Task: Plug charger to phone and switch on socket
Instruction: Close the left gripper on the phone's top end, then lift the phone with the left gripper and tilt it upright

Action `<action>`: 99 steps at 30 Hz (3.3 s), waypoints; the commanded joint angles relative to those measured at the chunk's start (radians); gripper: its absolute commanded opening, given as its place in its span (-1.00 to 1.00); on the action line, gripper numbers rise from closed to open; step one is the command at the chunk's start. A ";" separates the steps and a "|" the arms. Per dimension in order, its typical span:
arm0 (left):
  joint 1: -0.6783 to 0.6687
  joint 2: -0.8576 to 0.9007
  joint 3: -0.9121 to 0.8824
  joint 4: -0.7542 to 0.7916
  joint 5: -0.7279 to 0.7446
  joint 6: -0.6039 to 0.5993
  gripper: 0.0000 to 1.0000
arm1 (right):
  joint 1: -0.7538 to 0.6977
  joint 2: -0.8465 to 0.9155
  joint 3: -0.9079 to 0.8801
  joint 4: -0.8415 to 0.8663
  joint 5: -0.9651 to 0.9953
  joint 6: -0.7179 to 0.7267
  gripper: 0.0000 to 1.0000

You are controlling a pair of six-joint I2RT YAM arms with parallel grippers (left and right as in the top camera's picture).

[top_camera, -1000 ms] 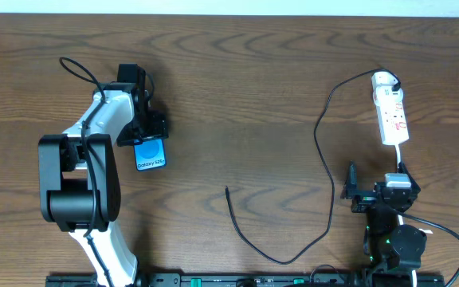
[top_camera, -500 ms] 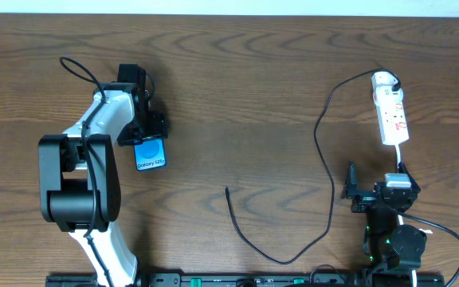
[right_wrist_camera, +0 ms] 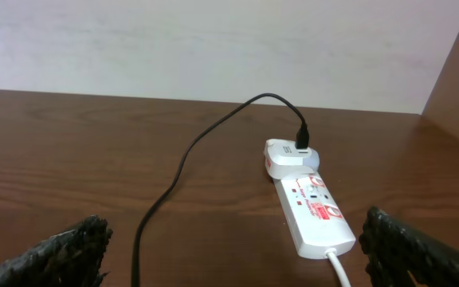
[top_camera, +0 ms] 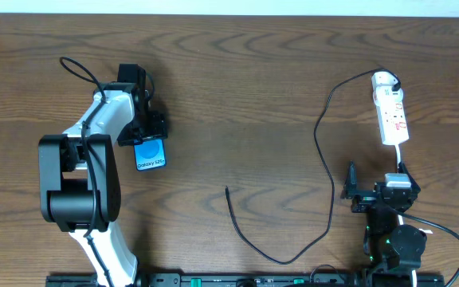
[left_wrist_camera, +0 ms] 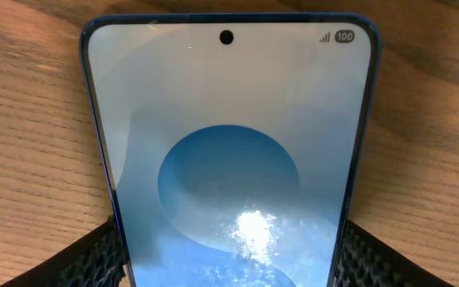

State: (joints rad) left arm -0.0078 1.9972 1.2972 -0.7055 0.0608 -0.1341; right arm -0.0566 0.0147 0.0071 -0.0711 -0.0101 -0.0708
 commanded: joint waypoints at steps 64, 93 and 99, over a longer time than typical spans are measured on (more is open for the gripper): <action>0.000 -0.221 -0.016 -0.024 0.627 -0.168 -0.85 | 0.006 -0.003 -0.002 -0.005 0.004 -0.013 0.99; 0.000 -0.221 -0.016 0.631 1.395 -1.192 -0.85 | 0.006 -0.003 -0.002 -0.005 0.004 -0.013 0.99; 0.000 -0.222 -0.016 0.648 1.395 -1.300 -0.85 | 0.006 -0.003 -0.002 -0.005 0.004 -0.013 0.99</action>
State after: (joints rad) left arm -0.0086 1.8008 1.2774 -0.0673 1.4021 -1.3457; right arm -0.0566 0.0151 0.0071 -0.0711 -0.0101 -0.0708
